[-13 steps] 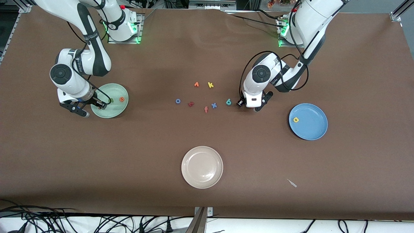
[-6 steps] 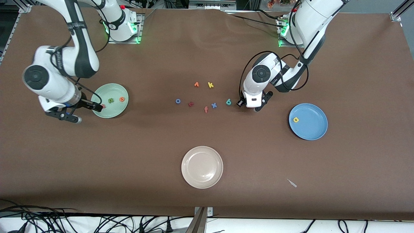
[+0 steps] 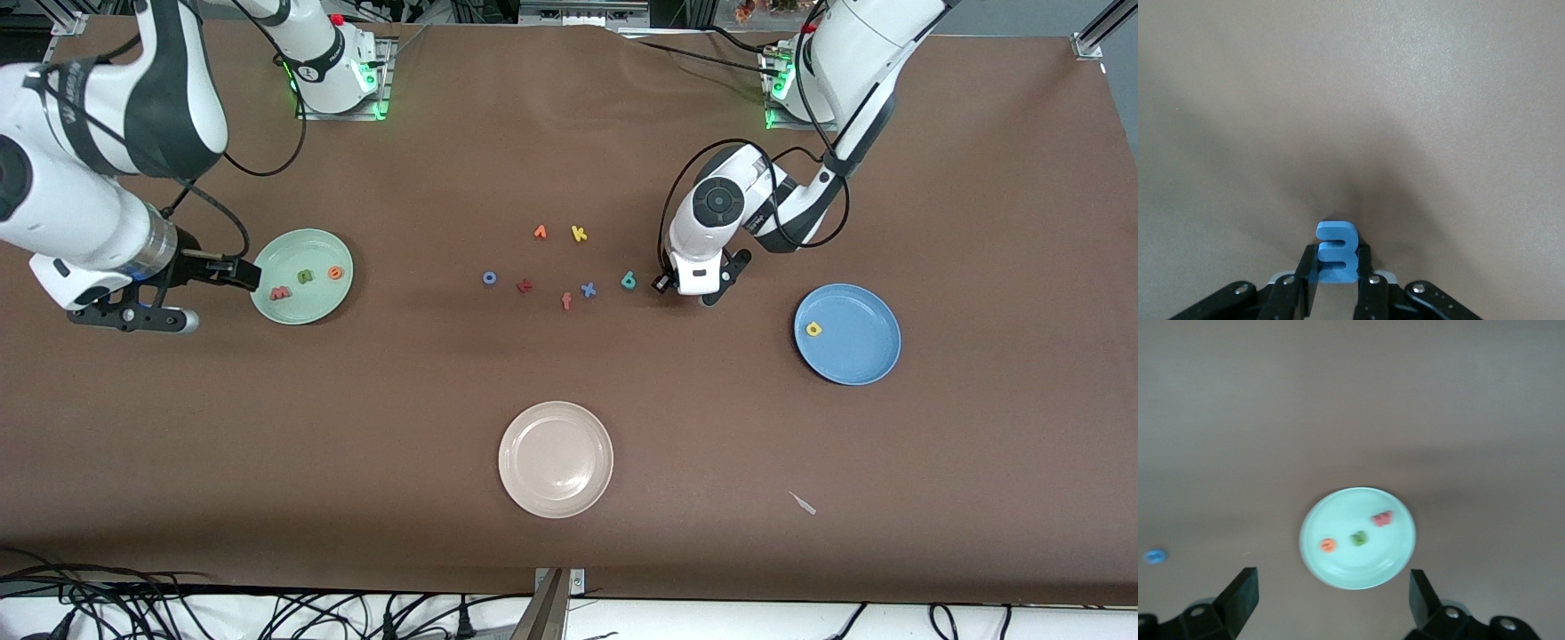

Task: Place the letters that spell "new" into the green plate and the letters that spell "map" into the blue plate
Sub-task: 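Retract the right arm while the left gripper carries blue 3 to blue plate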

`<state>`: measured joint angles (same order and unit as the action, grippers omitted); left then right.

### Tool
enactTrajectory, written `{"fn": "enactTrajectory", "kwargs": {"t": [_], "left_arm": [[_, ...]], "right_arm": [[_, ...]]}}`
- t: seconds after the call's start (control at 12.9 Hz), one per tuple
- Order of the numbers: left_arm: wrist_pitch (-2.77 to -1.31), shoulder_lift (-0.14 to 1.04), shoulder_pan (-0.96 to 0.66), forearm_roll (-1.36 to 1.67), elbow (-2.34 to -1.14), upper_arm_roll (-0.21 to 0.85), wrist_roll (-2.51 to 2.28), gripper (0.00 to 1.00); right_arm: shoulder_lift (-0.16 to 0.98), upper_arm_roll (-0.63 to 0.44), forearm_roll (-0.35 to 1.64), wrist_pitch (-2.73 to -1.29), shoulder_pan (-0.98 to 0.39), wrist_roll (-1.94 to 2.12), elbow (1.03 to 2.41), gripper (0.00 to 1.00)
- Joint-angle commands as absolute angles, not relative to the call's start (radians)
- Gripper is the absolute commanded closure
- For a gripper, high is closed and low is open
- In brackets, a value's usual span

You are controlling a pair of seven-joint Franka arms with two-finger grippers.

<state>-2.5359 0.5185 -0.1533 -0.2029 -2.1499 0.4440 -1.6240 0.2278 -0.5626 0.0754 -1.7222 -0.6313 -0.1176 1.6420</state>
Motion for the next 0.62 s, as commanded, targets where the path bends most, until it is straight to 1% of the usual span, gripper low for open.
{"fn": "enactTrajectory", "kwargs": {"t": [0.0,0.15,0.23,0.31,0.39,0.54], "left_arm": [[-2.495,0.532,-0.147,-0.241,-2.135,0.436,-1.640,0.94],[-2.363,0.532,-0.140,-0.241,-2.056,0.437,-1.590,0.96],[-2.283,0.532,-0.138,-0.235,-2.011,0.439,-1.550,0.96],[-2.222,0.534,-0.124,-0.221,-1.965,0.439,-1.504,0.96],[-2.180,0.532,-0.105,-0.207,-1.938,0.440,-1.459,0.96],[-2.120,0.525,-0.043,-0.181,-1.901,0.443,-1.293,0.96]], "right_arm": [[0.249,-0.566,0.173,-1.669,-0.623,-0.092,1.548,0.00],[0.252,-0.574,0.158,-1.666,-0.617,-0.091,1.473,0.00],[0.235,-0.565,0.141,-1.666,-0.615,-0.094,1.492,0.00],[0.215,-0.520,0.126,-1.619,-0.579,-0.094,1.493,0.00],[0.198,-0.423,0.118,-1.583,-0.466,-0.094,1.494,0.00],[0.122,-0.144,0.063,-1.575,-0.196,-0.095,1.534,0.00]]}}
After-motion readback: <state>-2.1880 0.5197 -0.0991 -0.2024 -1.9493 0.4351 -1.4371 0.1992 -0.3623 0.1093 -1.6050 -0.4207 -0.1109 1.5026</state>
